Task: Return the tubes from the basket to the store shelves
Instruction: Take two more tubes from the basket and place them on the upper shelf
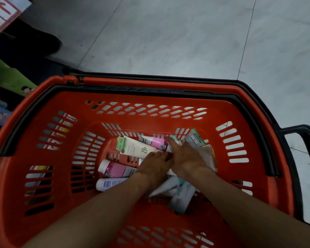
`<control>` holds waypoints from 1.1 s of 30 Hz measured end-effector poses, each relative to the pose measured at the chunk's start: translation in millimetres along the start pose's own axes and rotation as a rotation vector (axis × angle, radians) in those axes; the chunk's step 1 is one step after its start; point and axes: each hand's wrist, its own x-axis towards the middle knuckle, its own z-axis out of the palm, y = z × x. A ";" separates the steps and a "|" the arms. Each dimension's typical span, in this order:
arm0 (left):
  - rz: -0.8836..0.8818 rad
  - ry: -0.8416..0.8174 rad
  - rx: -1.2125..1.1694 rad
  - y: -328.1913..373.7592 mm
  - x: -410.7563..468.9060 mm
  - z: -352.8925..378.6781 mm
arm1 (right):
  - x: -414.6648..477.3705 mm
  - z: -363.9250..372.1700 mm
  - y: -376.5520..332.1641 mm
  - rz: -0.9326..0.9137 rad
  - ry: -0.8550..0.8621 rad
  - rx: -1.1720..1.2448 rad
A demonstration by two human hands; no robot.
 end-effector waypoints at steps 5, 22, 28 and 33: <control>-0.093 -0.233 -0.126 -8.8 -19.3 -17.9 | -2.8 -36.7 -18.5 0.004 -0.379 0.254; -0.733 0.026 -1.600 -18.5 -144.1 -92.9 | -115.9 -121.8 -47.8 -0.105 -0.574 1.352; -0.548 0.125 -1.941 6.0 -182.1 -143.6 | -164.7 -135.9 -74.6 -0.111 -0.190 1.049; -0.317 0.284 -1.949 29.4 -207.1 -209.1 | -211.5 -145.0 -99.1 -0.324 0.002 0.945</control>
